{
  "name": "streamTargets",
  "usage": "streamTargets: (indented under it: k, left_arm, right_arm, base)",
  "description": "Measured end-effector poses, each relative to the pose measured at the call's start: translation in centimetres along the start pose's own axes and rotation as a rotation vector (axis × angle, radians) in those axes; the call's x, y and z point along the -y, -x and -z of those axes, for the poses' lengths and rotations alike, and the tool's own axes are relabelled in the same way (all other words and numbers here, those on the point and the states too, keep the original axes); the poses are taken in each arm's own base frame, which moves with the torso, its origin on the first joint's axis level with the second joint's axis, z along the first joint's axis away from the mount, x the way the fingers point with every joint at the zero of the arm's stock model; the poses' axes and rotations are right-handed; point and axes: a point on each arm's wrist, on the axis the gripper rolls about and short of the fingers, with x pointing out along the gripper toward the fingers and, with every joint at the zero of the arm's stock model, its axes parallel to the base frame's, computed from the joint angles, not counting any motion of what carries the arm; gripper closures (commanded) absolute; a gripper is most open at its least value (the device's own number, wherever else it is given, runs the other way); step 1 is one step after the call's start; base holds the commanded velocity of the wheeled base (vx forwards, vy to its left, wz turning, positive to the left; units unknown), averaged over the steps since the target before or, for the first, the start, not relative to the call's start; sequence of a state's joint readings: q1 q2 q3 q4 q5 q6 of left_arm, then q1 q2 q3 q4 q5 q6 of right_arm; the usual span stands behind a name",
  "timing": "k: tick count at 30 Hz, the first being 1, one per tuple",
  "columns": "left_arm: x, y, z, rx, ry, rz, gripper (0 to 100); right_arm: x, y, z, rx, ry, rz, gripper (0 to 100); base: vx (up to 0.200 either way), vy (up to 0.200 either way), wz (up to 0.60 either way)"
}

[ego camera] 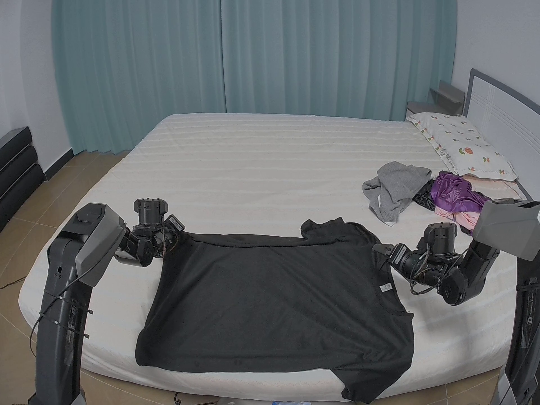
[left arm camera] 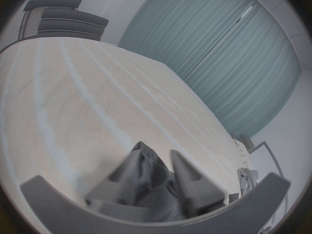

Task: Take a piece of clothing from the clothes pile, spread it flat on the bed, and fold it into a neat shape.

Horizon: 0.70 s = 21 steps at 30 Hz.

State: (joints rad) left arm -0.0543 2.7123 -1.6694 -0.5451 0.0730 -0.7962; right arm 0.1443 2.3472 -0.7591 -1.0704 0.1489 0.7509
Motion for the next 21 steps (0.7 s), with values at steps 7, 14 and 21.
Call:
streamTargets:
  k: [7,14,21]
  left_arm:
    - [0.2,-0.1,-0.5,0.017,0.048,0.008,100]
    - [0.5,0.2,-1.1,0.033,0.107,0.016,100]
    - [0.6,0.5,-1.7,0.04,0.147,0.018,100]
  right_arm:
    - [-1.2,-2.2,-1.1,0.033,0.02,0.004,0]
    - [-3.2,-5.6,-2.5,0.091,0.123,0.017,0]
    - [-3.5,-9.3,-3.4,0.138,0.189,0.06,0]
  base:
    - [0.0,0.0,0.0]
    - [0.0,0.0,0.0]
    - [0.0,0.0,0.0]
